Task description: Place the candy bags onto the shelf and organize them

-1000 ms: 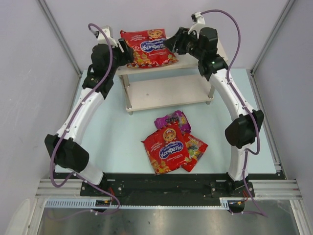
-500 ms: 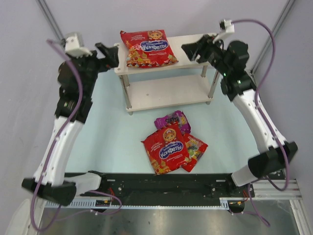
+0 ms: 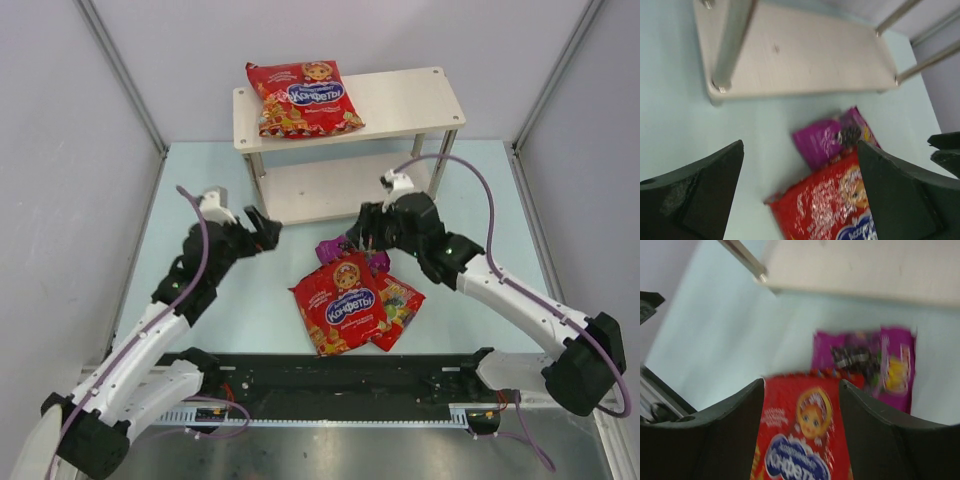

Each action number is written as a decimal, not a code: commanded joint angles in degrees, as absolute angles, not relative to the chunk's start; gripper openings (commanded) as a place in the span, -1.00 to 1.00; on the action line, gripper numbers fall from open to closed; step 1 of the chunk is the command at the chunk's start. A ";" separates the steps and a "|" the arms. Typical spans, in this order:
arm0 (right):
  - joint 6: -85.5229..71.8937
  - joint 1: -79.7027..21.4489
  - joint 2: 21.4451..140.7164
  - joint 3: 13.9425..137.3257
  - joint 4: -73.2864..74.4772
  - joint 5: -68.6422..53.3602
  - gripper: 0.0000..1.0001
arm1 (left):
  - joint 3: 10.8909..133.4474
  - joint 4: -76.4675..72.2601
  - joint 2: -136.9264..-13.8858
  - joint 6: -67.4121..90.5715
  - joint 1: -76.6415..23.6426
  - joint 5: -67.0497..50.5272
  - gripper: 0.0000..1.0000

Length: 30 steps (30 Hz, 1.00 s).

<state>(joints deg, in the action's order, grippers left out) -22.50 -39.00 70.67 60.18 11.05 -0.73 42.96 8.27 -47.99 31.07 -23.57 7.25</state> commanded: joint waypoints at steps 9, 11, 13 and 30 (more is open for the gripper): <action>-33.66 -47.28 59.68 43.25 18.54 10.63 0.31 | 16.18 6.41 -31.30 54.82 -43.23 19.76 0.99; -34.54 -49.04 58.63 42.46 18.72 11.42 0.31 | 15.21 6.85 -30.76 57.03 -49.29 23.27 0.99; -35.59 -50.70 57.84 41.32 18.63 11.95 0.31 | 13.80 6.07 -30.85 61.07 -57.08 30.03 0.99; -38.67 -54.40 57.65 36.48 16.09 16.35 0.30 | 22.15 28.65 -66.26 123.20 -95.88 62.66 0.99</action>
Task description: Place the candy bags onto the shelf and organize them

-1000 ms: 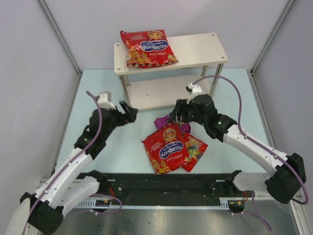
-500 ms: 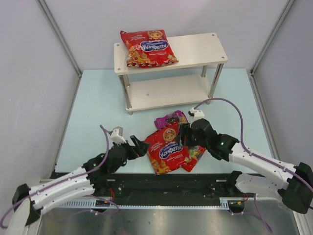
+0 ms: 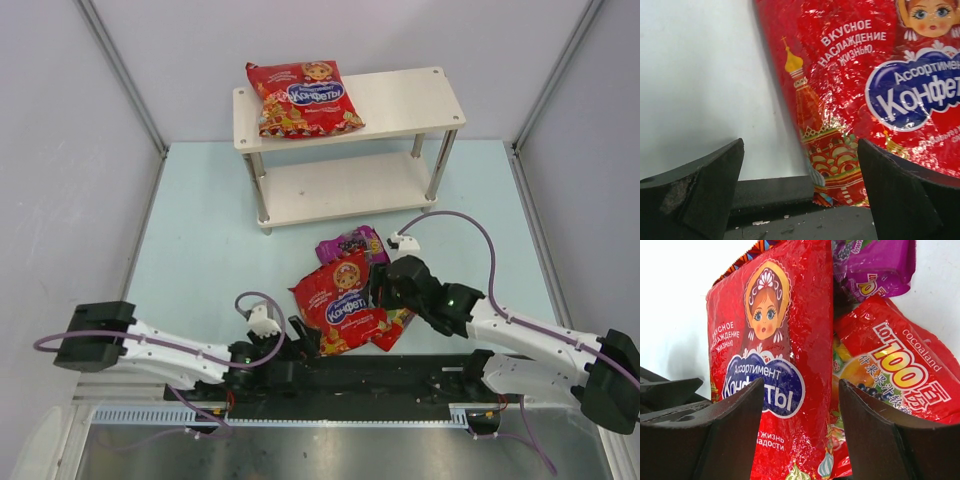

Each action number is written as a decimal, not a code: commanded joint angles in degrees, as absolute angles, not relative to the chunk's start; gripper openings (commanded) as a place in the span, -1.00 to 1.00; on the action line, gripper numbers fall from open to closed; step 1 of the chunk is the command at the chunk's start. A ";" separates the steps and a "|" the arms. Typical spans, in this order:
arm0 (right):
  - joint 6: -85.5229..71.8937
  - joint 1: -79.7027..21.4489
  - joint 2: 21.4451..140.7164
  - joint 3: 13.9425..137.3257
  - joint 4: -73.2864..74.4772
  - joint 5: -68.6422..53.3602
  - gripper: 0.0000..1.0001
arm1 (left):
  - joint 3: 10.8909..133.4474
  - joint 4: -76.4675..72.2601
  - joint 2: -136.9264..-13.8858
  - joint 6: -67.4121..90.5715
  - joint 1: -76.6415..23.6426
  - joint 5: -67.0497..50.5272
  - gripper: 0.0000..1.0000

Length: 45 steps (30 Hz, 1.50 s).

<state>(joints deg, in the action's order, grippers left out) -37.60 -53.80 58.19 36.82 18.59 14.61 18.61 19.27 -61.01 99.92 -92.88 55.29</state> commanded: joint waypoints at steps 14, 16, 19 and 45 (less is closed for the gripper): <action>-38.67 -56.51 58.01 34.19 14.42 16.43 0.23 | 18.55 13.73 -68.29 119.97 -96.42 66.36 1.00; -39.37 -57.13 57.83 32.79 13.89 17.92 0.22 | 18.46 11.96 -69.25 119.45 -96.42 66.01 0.99; -41.21 -58.62 56.78 31.29 12.40 21.52 0.22 | 18.28 8.10 -70.31 117.52 -96.42 65.92 0.99; -38.33 -60.12 55.11 27.95 3.43 19.17 -1.00 | 21.00 0.94 -72.87 109.25 -95.19 66.35 -0.20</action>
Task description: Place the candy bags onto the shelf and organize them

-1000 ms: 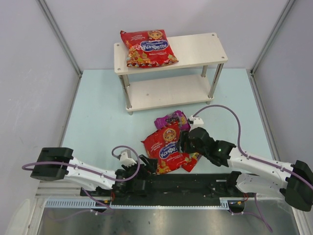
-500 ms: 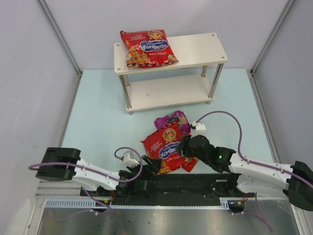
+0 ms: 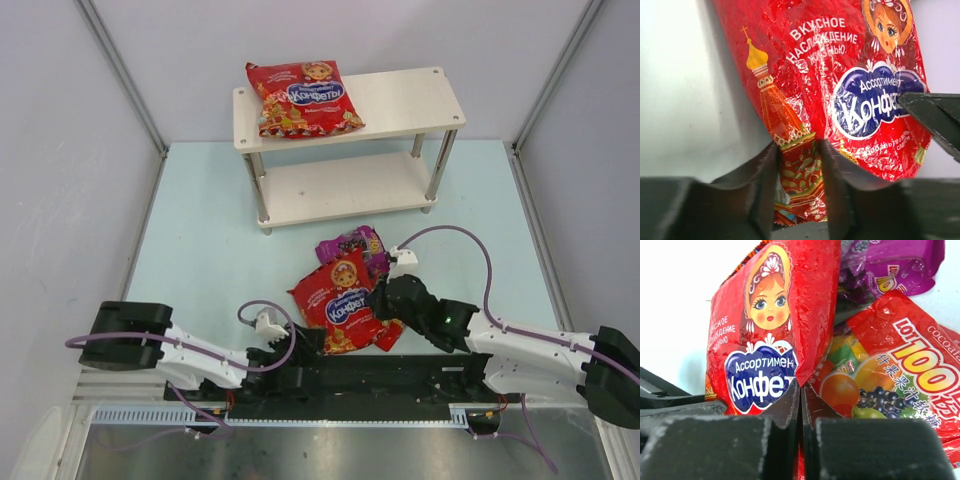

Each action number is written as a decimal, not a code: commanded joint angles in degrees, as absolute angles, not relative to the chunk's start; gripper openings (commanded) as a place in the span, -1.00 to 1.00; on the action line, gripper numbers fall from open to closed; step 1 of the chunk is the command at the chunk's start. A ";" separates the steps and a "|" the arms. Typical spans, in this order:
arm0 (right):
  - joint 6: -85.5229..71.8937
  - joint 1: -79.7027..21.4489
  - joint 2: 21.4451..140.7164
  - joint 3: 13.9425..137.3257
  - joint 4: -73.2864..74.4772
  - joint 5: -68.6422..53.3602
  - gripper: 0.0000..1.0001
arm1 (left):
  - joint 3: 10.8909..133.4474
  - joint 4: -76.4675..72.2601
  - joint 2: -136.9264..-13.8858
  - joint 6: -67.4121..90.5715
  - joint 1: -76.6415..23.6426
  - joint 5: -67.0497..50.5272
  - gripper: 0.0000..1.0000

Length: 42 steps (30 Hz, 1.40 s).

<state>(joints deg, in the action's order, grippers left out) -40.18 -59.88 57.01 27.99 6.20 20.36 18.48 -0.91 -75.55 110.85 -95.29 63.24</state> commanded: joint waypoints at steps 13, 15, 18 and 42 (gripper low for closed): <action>-25.59 -60.03 51.24 44.02 11.33 20.65 -1.00 | 38.30 -2.06 -58.27 56.92 -93.96 72.60 -1.00; -23.56 -60.03 50.63 47.53 13.17 21.62 -1.00 | 41.29 -6.22 -58.62 43.24 -93.87 71.02 -0.99; -20.75 -60.03 49.31 53.77 14.93 22.32 -1.00 | 47.62 -12.56 -59.93 29.33 -93.17 67.60 -1.00; -15.37 -24.48 61.76 81.29 2.38 4.41 -1.00 | 116.04 7.46 -90.05 9.23 -60.93 23.66 -1.00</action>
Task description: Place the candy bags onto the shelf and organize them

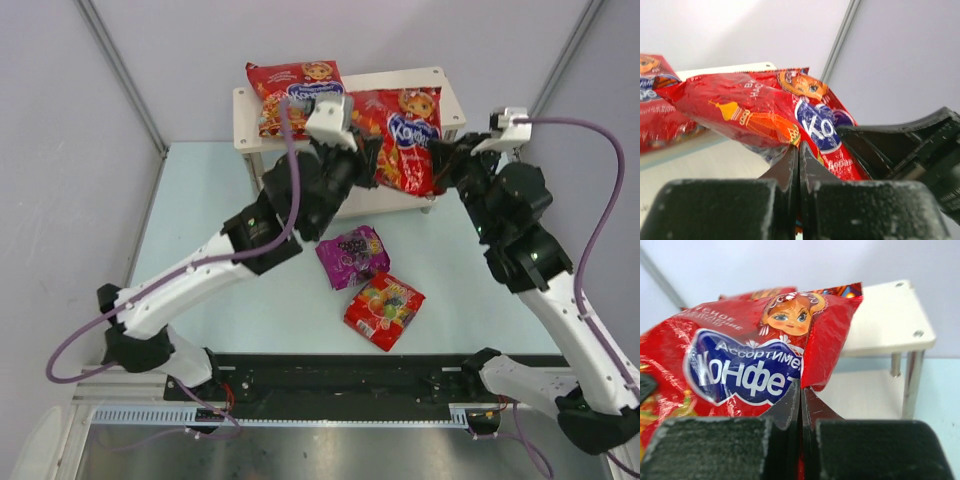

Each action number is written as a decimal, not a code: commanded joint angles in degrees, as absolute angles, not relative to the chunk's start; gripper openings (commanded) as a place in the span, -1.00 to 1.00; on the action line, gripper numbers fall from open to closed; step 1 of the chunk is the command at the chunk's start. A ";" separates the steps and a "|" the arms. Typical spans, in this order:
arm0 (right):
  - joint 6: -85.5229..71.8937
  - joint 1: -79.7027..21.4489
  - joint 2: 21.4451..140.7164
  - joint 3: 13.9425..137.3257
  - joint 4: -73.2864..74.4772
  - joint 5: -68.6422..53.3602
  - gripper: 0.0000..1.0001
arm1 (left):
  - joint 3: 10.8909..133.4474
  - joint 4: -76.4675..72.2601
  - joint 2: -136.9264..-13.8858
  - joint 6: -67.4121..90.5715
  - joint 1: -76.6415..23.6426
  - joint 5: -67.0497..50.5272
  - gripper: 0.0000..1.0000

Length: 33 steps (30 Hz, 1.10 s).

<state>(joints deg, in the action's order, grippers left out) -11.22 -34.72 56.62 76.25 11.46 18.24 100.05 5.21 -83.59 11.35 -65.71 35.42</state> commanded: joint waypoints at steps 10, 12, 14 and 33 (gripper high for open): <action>-23.20 -9.76 82.77 100.62 -1.84 -17.91 -1.00 | 138.08 12.48 -110.29 13.18 -48.09 11.79 -1.00; -23.90 -9.14 87.00 103.96 -3.07 -19.24 -1.00 | 137.64 10.55 -111.61 14.41 -45.54 9.77 -1.00; -24.43 -8.97 91.11 107.29 -4.12 -20.04 -1.00 | 137.81 8.63 -113.99 15.29 -44.04 8.36 -1.00; -25.05 -8.09 103.18 115.58 -3.52 -23.55 -1.00 | 134.31 1.50 -119.54 21.71 -35.86 -2.28 -1.00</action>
<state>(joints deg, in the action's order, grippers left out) -23.79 -7.55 104.09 112.55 1.83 -19.11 136.29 7.51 -122.58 19.64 -35.35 1.91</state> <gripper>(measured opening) 0.009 0.005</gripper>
